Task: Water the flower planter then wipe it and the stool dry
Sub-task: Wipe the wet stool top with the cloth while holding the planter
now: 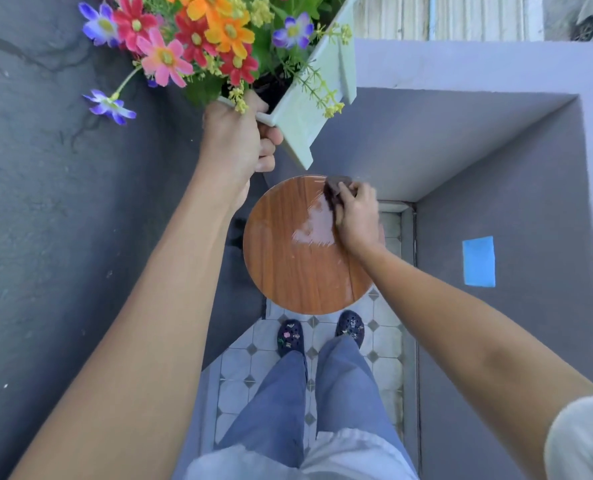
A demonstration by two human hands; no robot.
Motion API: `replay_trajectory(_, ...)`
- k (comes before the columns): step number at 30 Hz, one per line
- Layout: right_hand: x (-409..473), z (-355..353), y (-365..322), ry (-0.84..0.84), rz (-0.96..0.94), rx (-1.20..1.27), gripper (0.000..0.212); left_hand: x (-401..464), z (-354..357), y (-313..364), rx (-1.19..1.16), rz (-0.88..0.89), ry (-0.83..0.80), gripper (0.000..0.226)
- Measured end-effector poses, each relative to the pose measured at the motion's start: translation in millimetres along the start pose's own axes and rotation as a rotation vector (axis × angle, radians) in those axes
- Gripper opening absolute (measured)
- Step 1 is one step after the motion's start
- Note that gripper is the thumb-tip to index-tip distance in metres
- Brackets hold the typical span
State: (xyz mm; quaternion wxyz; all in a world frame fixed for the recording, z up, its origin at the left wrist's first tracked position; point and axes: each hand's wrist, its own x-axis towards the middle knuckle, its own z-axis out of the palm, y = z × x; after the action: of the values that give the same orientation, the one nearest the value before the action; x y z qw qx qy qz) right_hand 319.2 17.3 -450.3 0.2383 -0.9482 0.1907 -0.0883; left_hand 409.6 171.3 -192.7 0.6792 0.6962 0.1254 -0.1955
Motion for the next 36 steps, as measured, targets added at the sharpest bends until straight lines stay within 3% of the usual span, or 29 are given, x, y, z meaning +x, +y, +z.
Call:
replay_trajectory(6,-108,39,-62,-0.344,-0.661,0.059,0.038,5,0,3,0.012,0.009,-0.007,0.022)
replay_trajectory(9,-100,49,-69,-0.359,-0.849,0.034,0.038,6,-1,5,0.018,0.014,-0.021,0.022)
replay_trajectory(11,-59,47,-65,-0.269,-0.727,-0.010,0.038,8,-3,5,0.024,0.021,-0.031,0.021)
replay_trajectory(15,28,32,-39,-0.071,-0.203,-0.039,0.027,9,-4,4,0.033,0.027,-0.030,0.021)
replay_trajectory(18,34,30,-37,-0.027,-0.131,-0.046,0.027,9,-4,4,0.028,0.027,-0.033,0.023)
replay_trajectory(21,-6,46,-60,-0.140,-0.382,-0.037,0.031,10,-4,3,0.024,0.025,-0.029,0.023)
replay_trajectory(25,-57,59,-87,-0.375,-0.951,-0.021,0.039,11,-2,1,0.019,0.018,-0.027,0.023)
replay_trajectory(27,-44,55,-87,-0.377,-1.041,-0.027,0.038,11,-1,1,0.017,0.010,-0.024,0.022)
replay_trajectory(29,-17,53,-80,-0.305,-0.876,-0.071,0.038,11,-1,-1,0.016,0.003,-0.016,0.022)
replay_trajectory(33,32,43,-51,-0.115,-0.246,-0.055,0.029,11,-2,-4,0.023,0.001,-0.012,0.021)
replay_trajectory(36,29,40,-50,-0.053,-0.114,-0.043,0.030,11,-2,-6,0.034,-0.002,-0.016,0.021)
